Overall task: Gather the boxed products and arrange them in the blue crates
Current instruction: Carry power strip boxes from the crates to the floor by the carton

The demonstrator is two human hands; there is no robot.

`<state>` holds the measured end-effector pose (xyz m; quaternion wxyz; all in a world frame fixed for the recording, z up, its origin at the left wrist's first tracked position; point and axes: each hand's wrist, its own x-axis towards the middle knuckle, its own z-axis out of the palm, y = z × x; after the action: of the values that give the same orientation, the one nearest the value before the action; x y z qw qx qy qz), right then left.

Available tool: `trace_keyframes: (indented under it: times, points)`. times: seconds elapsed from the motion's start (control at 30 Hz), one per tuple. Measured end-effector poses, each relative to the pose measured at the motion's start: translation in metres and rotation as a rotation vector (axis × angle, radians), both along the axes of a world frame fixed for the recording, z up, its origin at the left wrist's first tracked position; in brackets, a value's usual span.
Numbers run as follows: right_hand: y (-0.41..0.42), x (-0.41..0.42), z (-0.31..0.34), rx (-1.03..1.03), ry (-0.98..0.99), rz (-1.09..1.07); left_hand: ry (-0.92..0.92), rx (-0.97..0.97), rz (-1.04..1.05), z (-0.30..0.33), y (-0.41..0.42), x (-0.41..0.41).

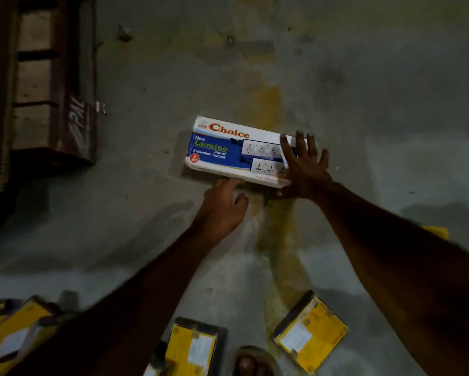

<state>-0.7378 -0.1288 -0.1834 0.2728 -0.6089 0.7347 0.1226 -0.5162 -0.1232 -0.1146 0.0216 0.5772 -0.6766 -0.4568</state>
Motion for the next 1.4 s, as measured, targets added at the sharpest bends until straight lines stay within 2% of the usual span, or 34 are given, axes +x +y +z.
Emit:
trace_keyframes:
  times: [0.2,0.33,0.47,0.6,0.8,1.07,1.27,1.4]
  points:
    - [-0.012,-0.004,-0.002,0.041,0.056,-0.009,0.029,-0.05,-0.008,-0.001,-0.004,0.012]
    - [0.008,0.015,0.011,-0.099,0.062,-0.043,0.058,-0.088,0.055,0.013,-0.005,0.01]
    - [0.03,0.036,0.058,-0.259,-0.004,-0.228,0.078,-0.113,0.044,0.053,0.009,0.014]
    - [0.047,0.052,0.143,-0.458,-0.113,-0.353,0.084,-0.073,0.071,0.123,0.034,0.035]
    - [0.091,0.099,0.313,-0.505,-0.188,-0.548,0.151,-0.025,0.218,0.272,0.083,0.084]
    - [0.207,0.205,0.53,-0.637,-0.188,-0.588,0.179,-0.109,0.127,0.496,0.154,0.176]
    - [0.277,0.313,0.637,-0.451,-0.249,-0.558,0.21,-0.215,0.139,0.591,0.212,0.302]
    - [0.292,0.402,0.65,-0.253,-0.497,-0.613,0.162,-0.228,0.221,0.618,0.254,0.399]
